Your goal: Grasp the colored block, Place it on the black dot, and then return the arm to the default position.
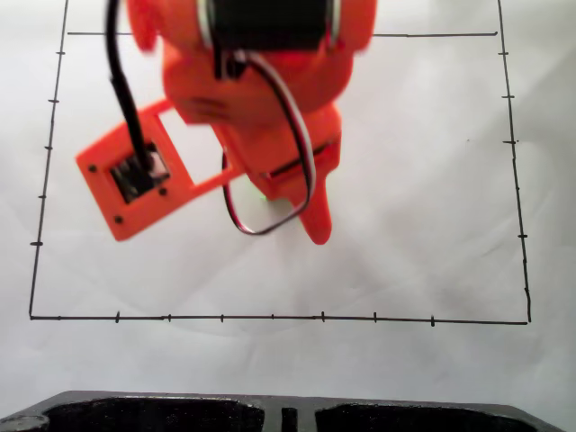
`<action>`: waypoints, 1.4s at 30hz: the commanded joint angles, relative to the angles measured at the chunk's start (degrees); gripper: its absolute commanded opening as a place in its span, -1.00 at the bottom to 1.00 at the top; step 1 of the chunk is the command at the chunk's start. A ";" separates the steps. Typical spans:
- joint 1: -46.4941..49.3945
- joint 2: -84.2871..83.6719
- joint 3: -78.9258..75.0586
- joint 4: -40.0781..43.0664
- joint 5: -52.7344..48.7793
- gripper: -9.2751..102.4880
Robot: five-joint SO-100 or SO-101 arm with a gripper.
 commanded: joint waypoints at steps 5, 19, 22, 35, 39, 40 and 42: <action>0.26 13.89 0.00 0.79 0.44 -0.04; 0.35 39.90 15.47 2.72 5.10 -0.70; 0.62 44.56 19.42 1.76 6.15 -0.83; -1.67 73.21 39.20 2.99 8.00 -0.83; -2.02 80.51 43.42 2.20 7.73 -0.83; -2.37 81.65 43.77 1.76 7.56 -0.83; -3.16 84.11 45.79 0.35 6.42 -0.83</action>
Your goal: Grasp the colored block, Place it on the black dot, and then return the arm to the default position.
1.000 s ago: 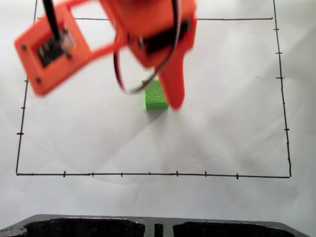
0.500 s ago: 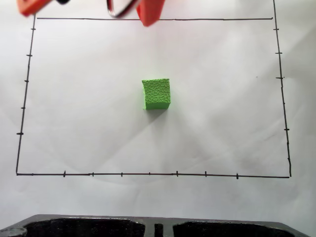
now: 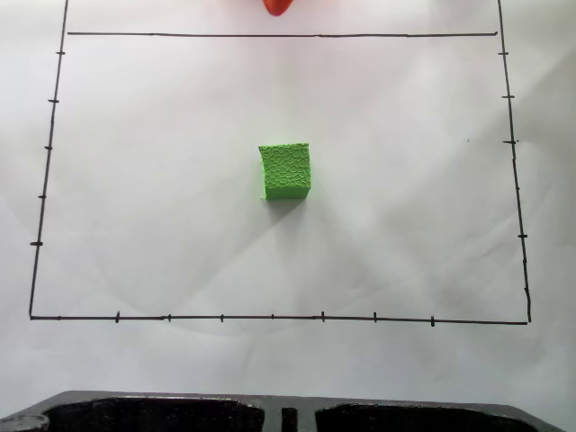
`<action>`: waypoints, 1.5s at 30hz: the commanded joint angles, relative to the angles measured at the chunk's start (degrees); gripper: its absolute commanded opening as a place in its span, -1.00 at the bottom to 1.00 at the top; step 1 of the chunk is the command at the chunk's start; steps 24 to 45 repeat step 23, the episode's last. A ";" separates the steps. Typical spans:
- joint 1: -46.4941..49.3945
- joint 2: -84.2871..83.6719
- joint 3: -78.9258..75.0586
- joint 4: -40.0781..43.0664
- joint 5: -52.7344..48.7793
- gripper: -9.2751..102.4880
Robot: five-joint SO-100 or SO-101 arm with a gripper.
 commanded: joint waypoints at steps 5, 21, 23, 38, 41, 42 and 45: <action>-1.23 9.84 6.59 -5.01 -2.46 -0.83; 0.09 11.60 23.73 -27.33 -0.44 -0.83; 0.70 11.60 25.66 -29.88 0.62 -0.83; 0.70 11.60 25.66 -29.88 0.62 -0.83; 0.70 11.60 25.66 -29.88 0.62 -0.83; 0.70 11.60 25.66 -29.88 0.62 -0.83; 0.70 11.60 25.66 -29.88 0.62 -0.83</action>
